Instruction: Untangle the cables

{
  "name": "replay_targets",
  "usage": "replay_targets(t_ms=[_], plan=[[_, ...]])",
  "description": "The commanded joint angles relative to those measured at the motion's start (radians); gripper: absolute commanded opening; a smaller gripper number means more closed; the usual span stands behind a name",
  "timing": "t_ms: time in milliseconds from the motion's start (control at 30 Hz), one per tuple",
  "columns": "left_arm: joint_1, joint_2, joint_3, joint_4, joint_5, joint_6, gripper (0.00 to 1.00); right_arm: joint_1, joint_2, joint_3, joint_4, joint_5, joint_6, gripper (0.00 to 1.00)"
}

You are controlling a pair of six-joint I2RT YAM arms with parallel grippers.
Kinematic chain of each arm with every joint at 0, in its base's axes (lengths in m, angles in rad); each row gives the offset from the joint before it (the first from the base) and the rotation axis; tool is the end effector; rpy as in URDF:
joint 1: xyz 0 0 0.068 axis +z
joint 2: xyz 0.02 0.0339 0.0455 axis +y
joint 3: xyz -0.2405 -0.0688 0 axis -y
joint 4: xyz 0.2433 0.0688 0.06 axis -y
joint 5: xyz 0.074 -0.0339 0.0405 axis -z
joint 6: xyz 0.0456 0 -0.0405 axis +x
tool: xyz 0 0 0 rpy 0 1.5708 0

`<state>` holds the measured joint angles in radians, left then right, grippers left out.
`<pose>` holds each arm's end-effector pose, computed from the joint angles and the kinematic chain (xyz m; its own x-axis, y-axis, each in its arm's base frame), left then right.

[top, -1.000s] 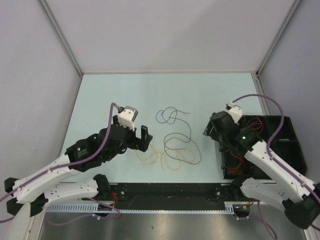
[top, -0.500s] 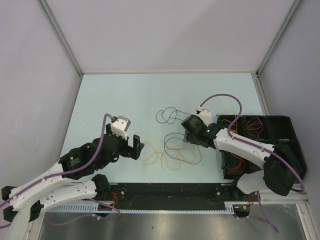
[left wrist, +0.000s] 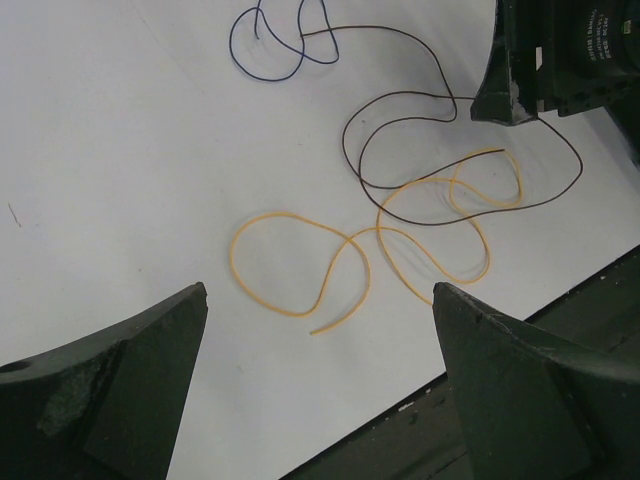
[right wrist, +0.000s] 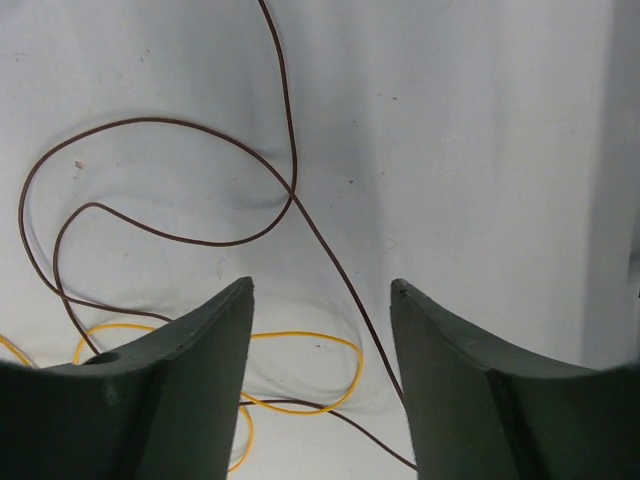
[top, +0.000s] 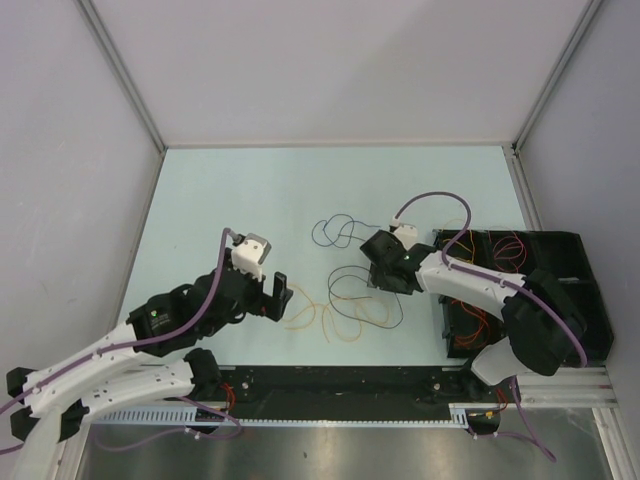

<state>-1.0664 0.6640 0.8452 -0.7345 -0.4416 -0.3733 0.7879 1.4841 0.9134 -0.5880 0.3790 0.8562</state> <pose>0.0930 -0.1281 0.3040 -0.4610 0.1529 -0.8741 0.4807 0.8710 -0.1012 0.2115 0.1887 0.1655 -0.8420 0.1487 -0.5185 0.1251 0.9889 0.0804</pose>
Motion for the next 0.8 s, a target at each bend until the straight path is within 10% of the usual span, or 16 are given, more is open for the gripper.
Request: replay_targets(t_ms=[0,200,767], plan=[[0.005,0.005,-0.003,0.027,0.012,0.022,1.0,0.007,0.004,-0.024,0.004,-0.02,0.001,0.53],[0.005,-0.001,-0.005,0.029,0.017,0.022,1.0,0.011,-0.041,-0.039,-0.012,-0.02,0.012,0.0],[0.005,0.008,-0.005,0.032,0.018,0.024,1.0,-0.102,-0.177,0.648,-0.153,0.13,-0.255,0.0]])
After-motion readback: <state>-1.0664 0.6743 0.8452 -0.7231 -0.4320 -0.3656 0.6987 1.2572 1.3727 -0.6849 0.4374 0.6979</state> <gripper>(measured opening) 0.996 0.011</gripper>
